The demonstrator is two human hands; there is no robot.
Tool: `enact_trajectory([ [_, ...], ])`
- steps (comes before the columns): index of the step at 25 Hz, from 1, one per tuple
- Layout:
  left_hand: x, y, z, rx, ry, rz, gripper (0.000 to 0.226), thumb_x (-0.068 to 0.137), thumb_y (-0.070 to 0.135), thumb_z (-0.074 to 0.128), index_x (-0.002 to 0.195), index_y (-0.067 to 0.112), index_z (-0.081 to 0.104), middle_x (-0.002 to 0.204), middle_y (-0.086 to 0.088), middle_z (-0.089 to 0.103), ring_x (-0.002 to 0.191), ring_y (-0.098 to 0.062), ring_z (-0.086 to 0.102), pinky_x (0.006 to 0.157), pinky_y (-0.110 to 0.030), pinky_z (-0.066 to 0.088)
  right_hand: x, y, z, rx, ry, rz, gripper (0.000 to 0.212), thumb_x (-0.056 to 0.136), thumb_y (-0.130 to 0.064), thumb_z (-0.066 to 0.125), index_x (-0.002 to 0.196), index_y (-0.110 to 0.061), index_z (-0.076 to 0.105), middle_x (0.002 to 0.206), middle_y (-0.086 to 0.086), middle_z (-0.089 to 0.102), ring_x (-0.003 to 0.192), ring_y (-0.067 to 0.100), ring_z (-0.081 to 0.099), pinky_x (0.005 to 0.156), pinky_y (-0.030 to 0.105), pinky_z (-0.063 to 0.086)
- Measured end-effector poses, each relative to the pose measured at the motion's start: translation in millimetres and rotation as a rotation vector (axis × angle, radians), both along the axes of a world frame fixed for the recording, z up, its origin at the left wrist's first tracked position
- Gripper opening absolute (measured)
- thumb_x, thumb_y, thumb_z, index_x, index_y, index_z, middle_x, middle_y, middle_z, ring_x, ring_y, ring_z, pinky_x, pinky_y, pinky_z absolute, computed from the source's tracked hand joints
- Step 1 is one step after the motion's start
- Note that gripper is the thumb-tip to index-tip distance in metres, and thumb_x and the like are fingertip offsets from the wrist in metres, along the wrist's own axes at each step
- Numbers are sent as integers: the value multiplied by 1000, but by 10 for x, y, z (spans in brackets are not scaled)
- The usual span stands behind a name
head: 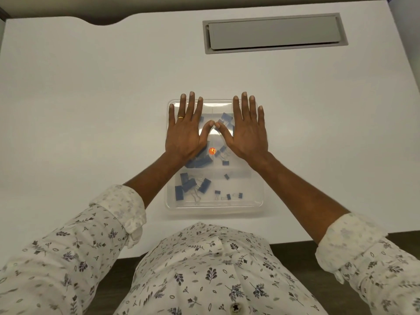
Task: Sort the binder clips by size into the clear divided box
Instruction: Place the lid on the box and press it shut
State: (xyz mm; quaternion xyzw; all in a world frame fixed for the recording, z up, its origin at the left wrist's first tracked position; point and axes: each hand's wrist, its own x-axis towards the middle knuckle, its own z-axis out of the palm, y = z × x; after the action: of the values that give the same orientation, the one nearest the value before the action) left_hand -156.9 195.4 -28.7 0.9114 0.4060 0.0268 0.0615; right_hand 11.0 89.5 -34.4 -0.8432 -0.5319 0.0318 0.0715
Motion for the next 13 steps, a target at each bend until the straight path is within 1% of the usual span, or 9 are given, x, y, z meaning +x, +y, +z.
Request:
enact_trajectory([
  [5, 3, -8, -5, -8, 3, -9, 92, 92, 78, -2, 164, 21, 5, 172, -8, -1, 159, -32, -1, 126, -60, 5, 4, -4, -6, -12, -7, 6, 100, 88, -84, 10, 164, -18, 9, 172, 10, 3, 158, 33, 2, 128, 53, 5],
  [8, 3, -14, -9, 1, -1, -2, 90, 94, 77, 3, 164, 21, 5, 172, -8, 0, 159, -33, -1, 126, -60, 4, 9, -3, -24, 0, -6, 0, 98, 90, -83, 18, 164, -18, 10, 172, 10, 4, 158, 32, 3, 128, 53, 5],
  [11, 7, -26, -29, 19, 4, -8, 85, 98, 73, 11, 164, 19, 5, 172, -9, 0, 159, -32, -1, 126, -59, 5, 12, -2, -3, 3, -8, 6, 98, 92, -82, 21, 163, -16, 10, 171, 12, 5, 158, 32, 3, 127, 47, -1],
  [13, 14, -18, -41, 26, 9, 5, 84, 100, 72, 15, 164, 18, 4, 172, -9, 0, 159, -32, -1, 126, -59, 5, 10, 22, 21, -4, -7, 11, 100, 91, -83, 19, 163, -15, 10, 171, 12, 5, 158, 32, 3, 126, 45, -5],
])
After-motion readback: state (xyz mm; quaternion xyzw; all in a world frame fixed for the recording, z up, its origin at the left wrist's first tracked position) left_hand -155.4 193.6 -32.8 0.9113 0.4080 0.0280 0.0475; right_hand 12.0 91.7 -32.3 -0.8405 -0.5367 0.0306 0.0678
